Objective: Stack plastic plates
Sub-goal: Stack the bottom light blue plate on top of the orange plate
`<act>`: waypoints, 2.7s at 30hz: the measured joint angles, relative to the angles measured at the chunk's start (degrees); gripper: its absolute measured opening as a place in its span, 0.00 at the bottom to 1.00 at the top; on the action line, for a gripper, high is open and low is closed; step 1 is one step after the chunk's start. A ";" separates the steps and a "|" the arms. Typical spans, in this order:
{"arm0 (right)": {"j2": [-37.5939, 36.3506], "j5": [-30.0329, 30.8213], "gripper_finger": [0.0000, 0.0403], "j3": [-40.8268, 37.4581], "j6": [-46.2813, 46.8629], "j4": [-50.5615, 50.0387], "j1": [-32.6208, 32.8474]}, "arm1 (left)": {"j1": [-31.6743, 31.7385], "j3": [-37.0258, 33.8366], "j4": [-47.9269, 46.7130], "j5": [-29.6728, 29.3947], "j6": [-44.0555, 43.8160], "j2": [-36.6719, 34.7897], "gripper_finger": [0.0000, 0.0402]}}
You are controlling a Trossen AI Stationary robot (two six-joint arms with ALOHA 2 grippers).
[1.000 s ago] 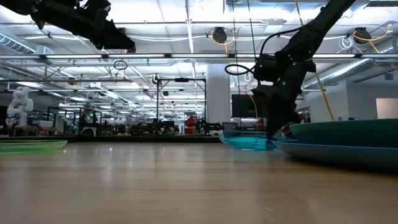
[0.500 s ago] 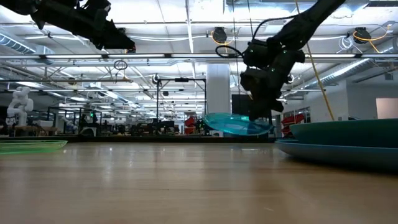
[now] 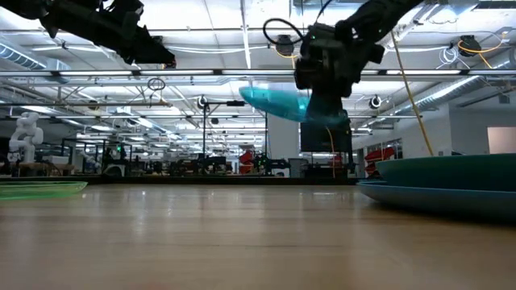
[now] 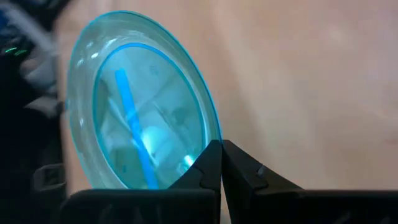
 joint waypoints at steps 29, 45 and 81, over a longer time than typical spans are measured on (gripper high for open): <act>-5.37 -0.50 0.00 1.91 20.33 -28.43 25.64 | -0.01 0.00 -0.09 0.00 -0.20 0.00 0.42; -21.47 17.11 0.00 1.87 23.64 -38.50 25.39 | 0.00 0.00 -0.05 0.00 -0.20 0.00 0.42; -41.09 19.07 0.00 -27.10 30.68 -25.65 25.39 | 0.00 0.00 -0.07 0.00 -0.17 0.00 0.42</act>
